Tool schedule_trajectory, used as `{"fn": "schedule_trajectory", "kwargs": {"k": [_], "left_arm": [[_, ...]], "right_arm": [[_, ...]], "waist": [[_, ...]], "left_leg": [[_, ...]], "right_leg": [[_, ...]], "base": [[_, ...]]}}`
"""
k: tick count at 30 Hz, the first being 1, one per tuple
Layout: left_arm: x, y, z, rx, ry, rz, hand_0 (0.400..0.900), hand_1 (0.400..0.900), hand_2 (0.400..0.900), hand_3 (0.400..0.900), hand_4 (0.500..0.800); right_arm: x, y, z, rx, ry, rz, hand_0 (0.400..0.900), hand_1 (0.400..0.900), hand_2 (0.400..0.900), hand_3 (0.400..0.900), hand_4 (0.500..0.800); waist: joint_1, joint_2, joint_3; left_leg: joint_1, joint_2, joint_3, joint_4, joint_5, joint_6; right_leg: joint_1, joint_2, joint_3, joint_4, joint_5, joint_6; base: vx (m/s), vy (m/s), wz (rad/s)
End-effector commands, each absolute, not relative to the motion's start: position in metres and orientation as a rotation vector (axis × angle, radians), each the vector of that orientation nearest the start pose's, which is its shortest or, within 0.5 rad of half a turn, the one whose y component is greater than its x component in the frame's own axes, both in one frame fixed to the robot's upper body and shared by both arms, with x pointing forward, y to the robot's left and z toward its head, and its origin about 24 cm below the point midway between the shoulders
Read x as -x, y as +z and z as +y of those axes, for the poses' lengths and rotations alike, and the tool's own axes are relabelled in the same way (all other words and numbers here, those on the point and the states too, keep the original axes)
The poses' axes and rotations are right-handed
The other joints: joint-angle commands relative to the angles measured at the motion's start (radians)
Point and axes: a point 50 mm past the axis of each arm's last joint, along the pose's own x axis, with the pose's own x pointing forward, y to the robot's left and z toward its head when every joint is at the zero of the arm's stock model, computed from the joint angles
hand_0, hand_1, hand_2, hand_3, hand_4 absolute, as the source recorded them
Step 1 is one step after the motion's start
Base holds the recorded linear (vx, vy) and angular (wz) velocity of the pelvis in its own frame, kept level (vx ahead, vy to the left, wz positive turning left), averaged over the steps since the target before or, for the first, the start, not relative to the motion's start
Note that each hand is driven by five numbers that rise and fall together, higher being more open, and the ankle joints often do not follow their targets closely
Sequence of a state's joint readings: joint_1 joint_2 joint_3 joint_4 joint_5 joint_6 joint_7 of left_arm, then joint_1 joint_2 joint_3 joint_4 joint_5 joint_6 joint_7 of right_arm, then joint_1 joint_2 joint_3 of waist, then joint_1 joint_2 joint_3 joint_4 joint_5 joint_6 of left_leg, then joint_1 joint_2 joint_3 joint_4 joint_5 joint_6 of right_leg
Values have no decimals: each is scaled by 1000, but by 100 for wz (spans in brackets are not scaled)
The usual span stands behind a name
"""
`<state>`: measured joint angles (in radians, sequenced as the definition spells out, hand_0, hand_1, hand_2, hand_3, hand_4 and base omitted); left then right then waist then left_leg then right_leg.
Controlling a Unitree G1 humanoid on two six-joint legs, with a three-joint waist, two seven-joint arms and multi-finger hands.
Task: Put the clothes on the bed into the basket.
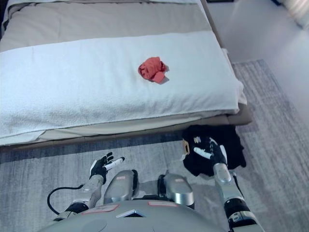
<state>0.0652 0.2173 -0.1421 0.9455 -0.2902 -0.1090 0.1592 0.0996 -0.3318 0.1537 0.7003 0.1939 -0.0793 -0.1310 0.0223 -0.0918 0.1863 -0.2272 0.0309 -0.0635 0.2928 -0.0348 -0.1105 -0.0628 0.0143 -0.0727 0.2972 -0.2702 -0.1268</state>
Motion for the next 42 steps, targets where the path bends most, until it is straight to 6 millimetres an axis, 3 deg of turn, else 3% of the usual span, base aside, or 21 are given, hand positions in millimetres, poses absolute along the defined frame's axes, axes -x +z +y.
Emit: {"fn": "schedule_trajectory", "kwargs": {"k": [1,4,5,7,8,10,12,14,17,18,20,22,24,27,29,34,40,42], "left_arm": [[-138,-133,225,-64,342,818,900,900,900,900,800],[-132,-135,228,-63,371,839,900,900,900,900,800],[-127,-137,228,-60,382,852,900,900,900,900,800],[-127,-137,234,-75,400,859,900,900,900,900,800],[-127,-137,236,-91,395,863,900,900,900,900,800],[-133,-134,241,-123,382,853,900,900,900,900,800],[-140,-130,244,-149,363,832,900,900,900,900,800],[-150,-122,252,-166,371,792,900,900,900,900,800],[-161,-114,261,-207,373,756,900,900,900,900,800],[-166,-110,264,-218,382,737,900,900,900,900,800],[-183,-100,264,-222,391,679,900,900,900,900,800],[-192,-96,262,-230,385,654,900,900,900,900,800],[-198,-94,257,-225,374,633,900,900,900,900,800],[-202,-92,257,-221,377,619,900,900,900,900,800],[-204,-89,256,-228,359,603,900,900,900,900,800],[-207,-91,247,-216,340,601,900,900,900,900,800],[-216,-91,226,-186,275,587,900,900,900,900,800],[-220,-90,220,-177,254,578,900,900,900,900,800]], "right_arm": [[-191,-71,-252,266,-201,498,900,900,900,900,800],[-197,-68,-245,265,-171,478,900,900,900,900,800],[-199,-67,-240,253,-153,467,900,900,900,900,800],[-198,-69,-233,238,-131,468,900,900,900,900,800],[-195,-72,-232,228,-137,484,900,900,900,900,800],[-193,-77,-226,200,-141,500,900,900,900,900,800],[-194,-79,-221,192,-130,511,900,900,900,900,800],[-200,-75,-217,188,-121,483,900,900,900,900,800],[-213,-64,-211,255,-94,426,900,900,900,900,800],[-220,-57,-211,292,-93,386,900,900,900,900,800],[-240,-37,-214,370,-101,292,900,900,900,900,800],[-250,-27,-218,424,-119,251,900,900,900,900,800],[-259,-18,-226,502,-148,221,900,900,900,900,800],[-267,-4,-238,621,-191,182,900,900,900,900,800],[-266,2,-245,707,-191,164,900,900,900,900,800],[-281,24,-266,903,-242,117,900,900,900,900,800],[-315,61,-265,1039,-230,14,900,900,900,900,800],[-330,77,-254,1068,-197,-47,900,900,900,900,800]], "waist": [[-25,51,-35],[-7,61,-51],[0,62,-70],[-1,55,-99],[-3,38,-115],[4,13,-143],[4,5,-149],[0,14,-127],[-13,40,-94],[-18,42,-81],[-24,54,-51],[-27,57,-29],[-27,61,-19],[-37,42,-12],[-42,25,-20],[-30,12,-34],[-18,18,-6],[-15,16,10]], "left_leg": [[-121,34,9,-285,204,26],[-107,74,60,-374,265,-1],[-84,77,75,-369,250,15],[-81,59,87,-341,295,15],[-79,39,105,-312,274,30],[-65,2,116,-265,226,67],[-44,-29,127,-248,179,108],[-8,-58,129,-241,135,151],[93,-95,122,-289,95,191],[133,-99,121,-316,90,195],[183,-91,107,-342,81,185],[215,-95,80,-349,73,179],[234,-90,56,-356,57,164],[263,-85,18,-373,31,141],[264,-83,-8,-377,23,129],[238,-54,-59,-361,2,101],[174,-18,-102,-335,4,77],[152,-12,-103,-319,1,74]], "right_leg": [[278,16,26,-309,115,145],[341,0,81,-315,82,160],[360,-16,99,-310,70,172],[386,-53,89,-298,50,190],[384,-85,83,-263,53,206],[347,-135,82,-147,125,236],[247,-167,87,65,298,253],[133,-168,81,302,449,245],[16,-208,-20,471,442,238],[-26,-220,-48,489,401,231],[-111,-194,-113,372,266,202],[-103,-203,-137,265,239,203],[-103,-209,-130,59,259,219],[-109,-203,-20,-240,388,275],[-103,-197,33,-286,412,290],[-87,-190,-34,-266,384,280],[-113,-175,-100,-238,337,258],[-127,-171,-110,-227,329,254]], "base": [[357,166,-39],[424,238,-65],[495,333,-68],[537,359,-27],[561,338,-1],[526,317,-9],[352,313,-2],[271,360,-6],[322,359,4],[330,228,18],[298,116,20],[255,8,26],[248,-75,28],[278,-165,54],[254,-169,70],[214,-225,60],[96,-173,47],[36,-95,18]]}}
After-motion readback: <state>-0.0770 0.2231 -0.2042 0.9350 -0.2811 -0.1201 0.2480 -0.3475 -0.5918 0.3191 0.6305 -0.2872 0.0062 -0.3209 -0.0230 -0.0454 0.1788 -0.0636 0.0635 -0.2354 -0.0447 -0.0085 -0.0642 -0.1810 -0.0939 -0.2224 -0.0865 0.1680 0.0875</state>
